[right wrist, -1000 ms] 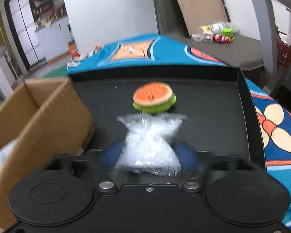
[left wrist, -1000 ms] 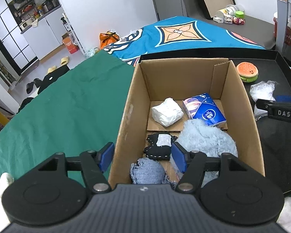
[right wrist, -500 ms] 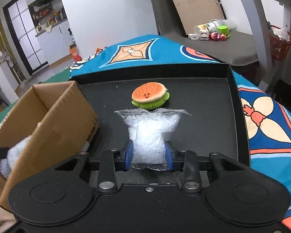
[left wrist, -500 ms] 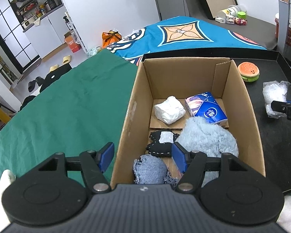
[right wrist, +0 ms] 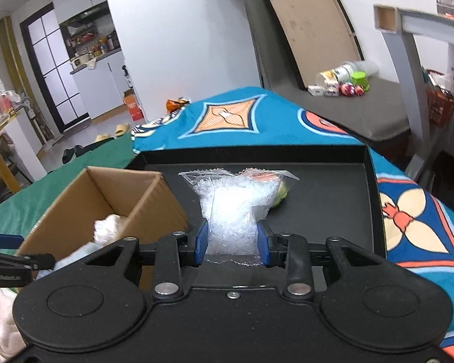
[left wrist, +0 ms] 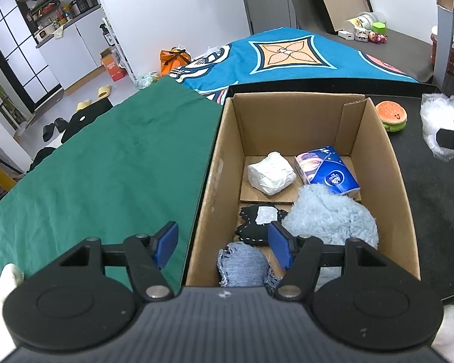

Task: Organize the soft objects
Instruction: 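Carry the clear bag into the box and open the right tool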

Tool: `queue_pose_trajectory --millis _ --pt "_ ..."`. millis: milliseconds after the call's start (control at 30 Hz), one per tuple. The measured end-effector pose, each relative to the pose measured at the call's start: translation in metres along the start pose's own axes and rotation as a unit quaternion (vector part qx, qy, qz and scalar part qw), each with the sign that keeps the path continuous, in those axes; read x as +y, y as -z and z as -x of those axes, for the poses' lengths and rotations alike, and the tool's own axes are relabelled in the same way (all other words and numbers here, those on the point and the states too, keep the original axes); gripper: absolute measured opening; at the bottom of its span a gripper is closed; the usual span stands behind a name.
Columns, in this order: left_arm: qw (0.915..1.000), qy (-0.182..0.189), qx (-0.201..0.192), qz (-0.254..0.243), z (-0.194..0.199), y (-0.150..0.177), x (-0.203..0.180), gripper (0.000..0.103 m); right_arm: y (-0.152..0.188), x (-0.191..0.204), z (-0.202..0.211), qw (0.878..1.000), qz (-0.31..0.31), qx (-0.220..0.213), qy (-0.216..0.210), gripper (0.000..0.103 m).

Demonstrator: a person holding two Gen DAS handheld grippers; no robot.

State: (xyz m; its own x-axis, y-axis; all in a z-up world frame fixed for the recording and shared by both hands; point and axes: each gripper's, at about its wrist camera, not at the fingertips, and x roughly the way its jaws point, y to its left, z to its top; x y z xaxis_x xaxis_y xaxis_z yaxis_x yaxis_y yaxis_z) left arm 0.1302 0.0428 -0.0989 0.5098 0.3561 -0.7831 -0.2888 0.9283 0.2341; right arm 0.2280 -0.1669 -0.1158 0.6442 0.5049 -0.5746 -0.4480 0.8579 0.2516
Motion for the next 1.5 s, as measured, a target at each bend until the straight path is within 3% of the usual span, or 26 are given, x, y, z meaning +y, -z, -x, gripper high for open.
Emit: queue_pose_trajectory --millis 1000,1133,1267,1500 --pt "0.9972 0.061 -0.023 0.035 0.001 0.011 0.028 0.060 -0.027 0.070 0.015 0.997 0.049 -0.030 -0.045 0.033" --pt "0.9963 0.072 -0.021 0.043 0.000 0.013 0.034 0.051 -0.028 0.080 0.012 0.997 0.053 -0.029 -0.051 0.033" --pt "0.9951 0.081 -0.016 0.055 -0.004 0.016 0.042 0.033 -0.027 0.091 0.011 0.996 0.060 -0.026 -0.056 0.033" --pt "0.9926 0.101 -0.007 0.067 -0.011 0.021 0.051 0.012 -0.027 0.106 0.004 0.995 0.072 -0.018 -0.059 0.033"
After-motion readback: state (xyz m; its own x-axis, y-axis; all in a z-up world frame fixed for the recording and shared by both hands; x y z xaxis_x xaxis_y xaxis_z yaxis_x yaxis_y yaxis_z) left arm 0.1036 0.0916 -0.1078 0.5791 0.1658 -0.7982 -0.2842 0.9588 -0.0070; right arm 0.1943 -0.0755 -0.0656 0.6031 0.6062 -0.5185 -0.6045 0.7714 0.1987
